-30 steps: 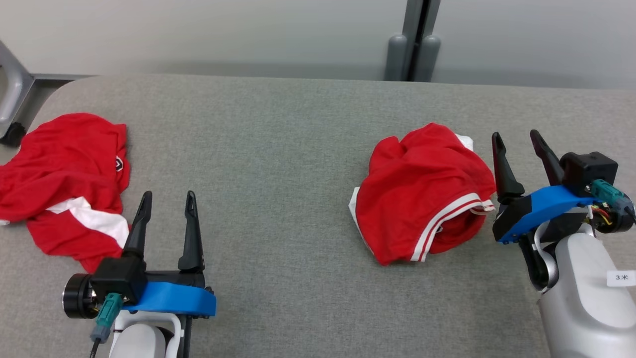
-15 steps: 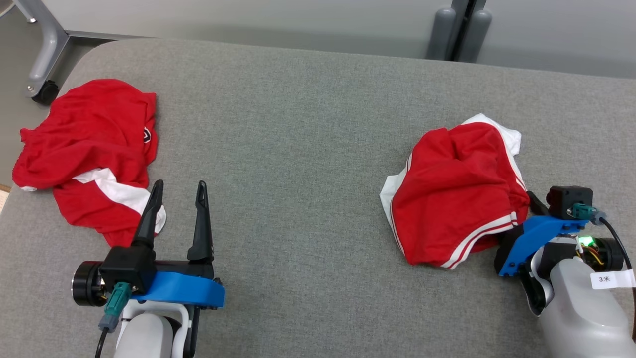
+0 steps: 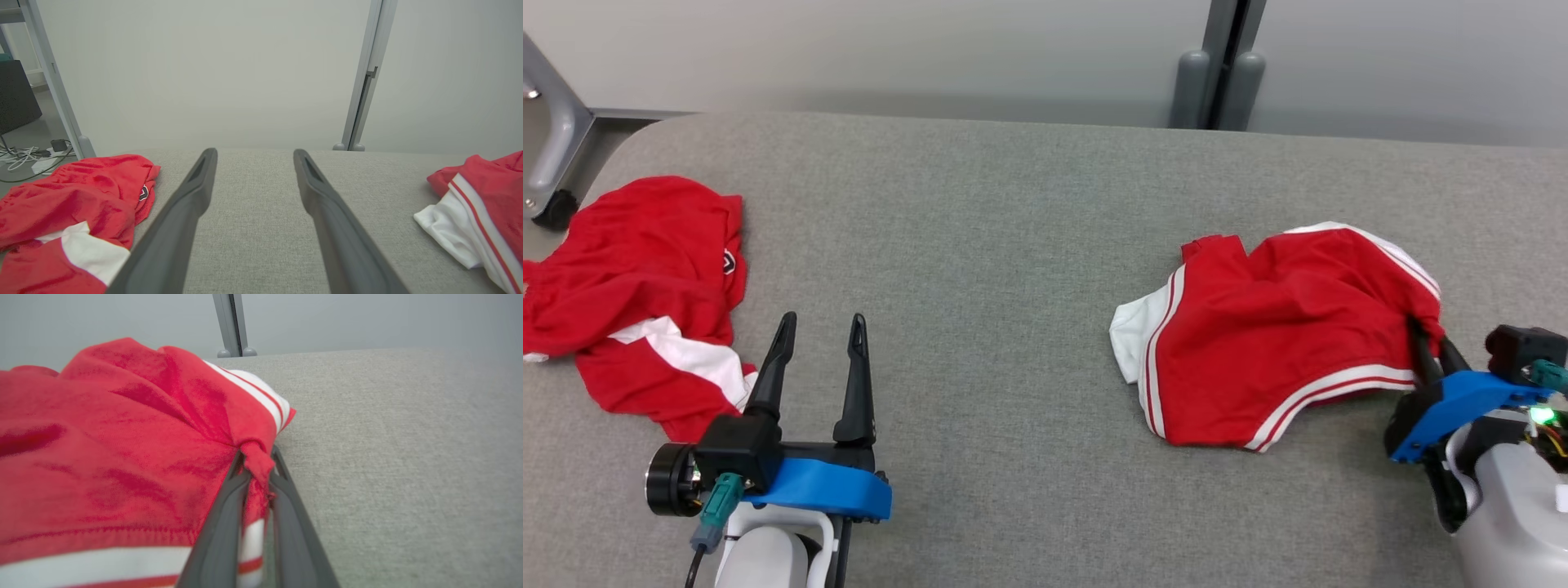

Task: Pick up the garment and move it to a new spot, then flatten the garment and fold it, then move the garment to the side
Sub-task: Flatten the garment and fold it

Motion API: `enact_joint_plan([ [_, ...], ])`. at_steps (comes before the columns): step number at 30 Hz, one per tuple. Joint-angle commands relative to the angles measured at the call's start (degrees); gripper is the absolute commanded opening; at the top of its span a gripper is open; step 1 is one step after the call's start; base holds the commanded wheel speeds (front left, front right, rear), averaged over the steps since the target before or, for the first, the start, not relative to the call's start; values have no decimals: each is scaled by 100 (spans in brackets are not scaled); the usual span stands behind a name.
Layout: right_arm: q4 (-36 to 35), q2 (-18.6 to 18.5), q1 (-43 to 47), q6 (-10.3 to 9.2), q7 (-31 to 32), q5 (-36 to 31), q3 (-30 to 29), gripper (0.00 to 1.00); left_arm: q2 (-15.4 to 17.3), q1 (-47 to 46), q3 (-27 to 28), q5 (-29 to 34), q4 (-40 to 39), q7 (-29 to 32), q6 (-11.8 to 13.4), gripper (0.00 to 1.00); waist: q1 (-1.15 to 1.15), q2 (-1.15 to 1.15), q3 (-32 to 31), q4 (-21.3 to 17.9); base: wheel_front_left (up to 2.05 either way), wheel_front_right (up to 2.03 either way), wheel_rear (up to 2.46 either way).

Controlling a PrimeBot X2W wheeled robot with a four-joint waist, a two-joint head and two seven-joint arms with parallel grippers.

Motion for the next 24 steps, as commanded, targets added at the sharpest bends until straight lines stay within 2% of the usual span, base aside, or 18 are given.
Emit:
enact_joint_plan([
  [1, -71, -115, 138, 2, -40, 29, -30, 0, -4, 37, 36, 29, 11, -15, -23, 100, -1, 0, -119, -114, 0, 0, 0],
  [7, -807, -546, 367, 2, -75, 167, -284, 0, -8, 112, 25, 37, -18, -15, -45, 100, -1, 0, -219, -249, 0, 0, 0],
  [11, -1558, -667, 451, 2, -78, 132, -377, 0, -10, 102, 2, 32, -22, -15, -58, 100, -1, 0, -220, -251, 0, 0, 0],
  [16, -2583, -368, 522, 2, 185, -44, 105, 0, -13, 130, 0, -8, -13, -15, -76, 100, -1, 0, -245, -204, 0, 0, 0],
  [21, -3362, 84, 695, 2, 583, -63, 1074, 0, -17, 102, -61, -56, 20, -15, -77, 100, -1, 0, -265, -47, 0, 0, 0],
  [24, -3537, 319, 751, 2, 718, 33, 1741, 0, -17, 69, -118, -75, 17, -15, -56, 100, -1, 0, -253, 82, 0, 0, 0],
])
